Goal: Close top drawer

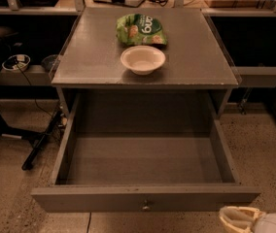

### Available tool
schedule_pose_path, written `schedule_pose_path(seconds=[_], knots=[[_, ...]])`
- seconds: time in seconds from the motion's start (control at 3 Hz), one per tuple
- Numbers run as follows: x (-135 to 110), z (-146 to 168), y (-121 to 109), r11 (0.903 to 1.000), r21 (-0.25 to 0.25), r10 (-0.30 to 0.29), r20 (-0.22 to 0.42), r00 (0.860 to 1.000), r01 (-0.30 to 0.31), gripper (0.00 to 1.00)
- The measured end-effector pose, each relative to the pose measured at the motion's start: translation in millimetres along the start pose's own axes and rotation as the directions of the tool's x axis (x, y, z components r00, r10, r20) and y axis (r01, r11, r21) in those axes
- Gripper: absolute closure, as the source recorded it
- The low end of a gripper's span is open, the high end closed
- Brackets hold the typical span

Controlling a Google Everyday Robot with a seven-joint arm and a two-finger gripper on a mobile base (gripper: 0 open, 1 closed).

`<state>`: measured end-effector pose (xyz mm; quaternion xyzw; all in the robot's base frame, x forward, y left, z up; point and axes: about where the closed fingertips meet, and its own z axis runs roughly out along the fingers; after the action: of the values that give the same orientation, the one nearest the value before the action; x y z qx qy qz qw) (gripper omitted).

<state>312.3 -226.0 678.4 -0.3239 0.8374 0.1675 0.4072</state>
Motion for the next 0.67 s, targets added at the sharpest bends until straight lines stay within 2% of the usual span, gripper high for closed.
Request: schedule_pose_path(seconds=[0.33, 0.67], knots=[[0.0, 0.0, 0.0, 1.0, 0.0, 0.0, 0.0, 1.0, 0.0, 1.0], [-7.5, 11.3, -2.6, 0.9991, -0.037, -0.02, 0.022, 1.0, 0.021, 1.0]])
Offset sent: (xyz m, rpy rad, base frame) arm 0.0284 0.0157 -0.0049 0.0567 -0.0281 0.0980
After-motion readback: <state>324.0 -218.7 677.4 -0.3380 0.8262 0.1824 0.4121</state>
